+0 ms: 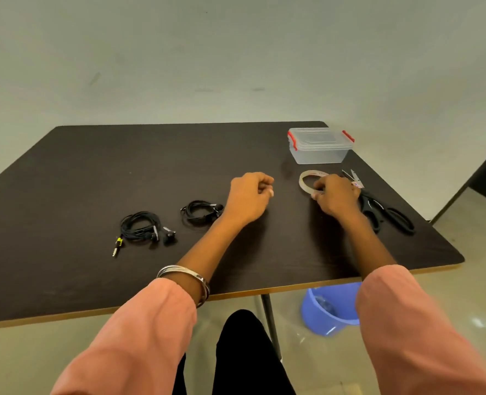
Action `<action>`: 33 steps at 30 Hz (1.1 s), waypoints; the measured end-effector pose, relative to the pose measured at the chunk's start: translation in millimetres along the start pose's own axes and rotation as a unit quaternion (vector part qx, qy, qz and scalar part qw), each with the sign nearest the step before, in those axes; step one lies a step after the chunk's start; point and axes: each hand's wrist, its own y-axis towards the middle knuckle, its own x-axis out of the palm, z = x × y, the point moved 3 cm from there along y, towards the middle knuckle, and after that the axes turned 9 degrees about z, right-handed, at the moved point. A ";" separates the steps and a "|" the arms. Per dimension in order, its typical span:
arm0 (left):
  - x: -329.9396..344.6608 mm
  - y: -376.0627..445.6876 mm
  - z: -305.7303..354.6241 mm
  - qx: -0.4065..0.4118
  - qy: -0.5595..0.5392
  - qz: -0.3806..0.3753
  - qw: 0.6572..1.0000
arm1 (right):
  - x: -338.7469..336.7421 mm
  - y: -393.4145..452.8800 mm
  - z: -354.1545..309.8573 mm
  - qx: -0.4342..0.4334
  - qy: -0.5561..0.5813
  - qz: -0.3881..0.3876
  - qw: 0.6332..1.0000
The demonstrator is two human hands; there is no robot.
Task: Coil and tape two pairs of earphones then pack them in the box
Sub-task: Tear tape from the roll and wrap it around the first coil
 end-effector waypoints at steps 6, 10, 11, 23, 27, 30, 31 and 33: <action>16.1 6.3 -3.7 -0.030 -0.004 -0.033 0.999 | 8.0 -1.4 -19.8 -0.072 0.029 0.044 0.996; -10.5 13.1 -18.8 -0.065 -0.019 0.037 0.997 | 8.2 -5.3 -49.1 -0.125 0.150 0.017 0.981; -20.9 15.9 -24.7 -0.079 -0.024 0.064 0.995 | 7.4 -5.9 -56.6 -0.130 0.200 -0.001 0.971; -112.5 27.9 -80.4 -0.213 -0.224 0.088 0.947 | 26.1 -4.0 -154.3 -0.325 0.244 -0.139 0.903; -126.2 32.7 -95.5 -0.316 -0.342 0.102 0.879 | 36.1 -0.1 -175.1 -0.340 0.278 -0.174 0.882; -131.2 36.7 -109.4 -0.374 -0.388 0.112 0.835 | 42.9 -0.6 -183.8 -0.339 0.346 -0.235 0.843; -132.1 37.7 -115.1 -0.390 -0.397 0.111 0.823 | 45.3 -1.2 -185.0 -0.340 0.363 -0.253 0.830; -132.8 39.7 -124.1 -0.412 -0.411 0.104 0.806 | 50.7 -1.0 -185.0 -0.331 0.395 -0.271 0.813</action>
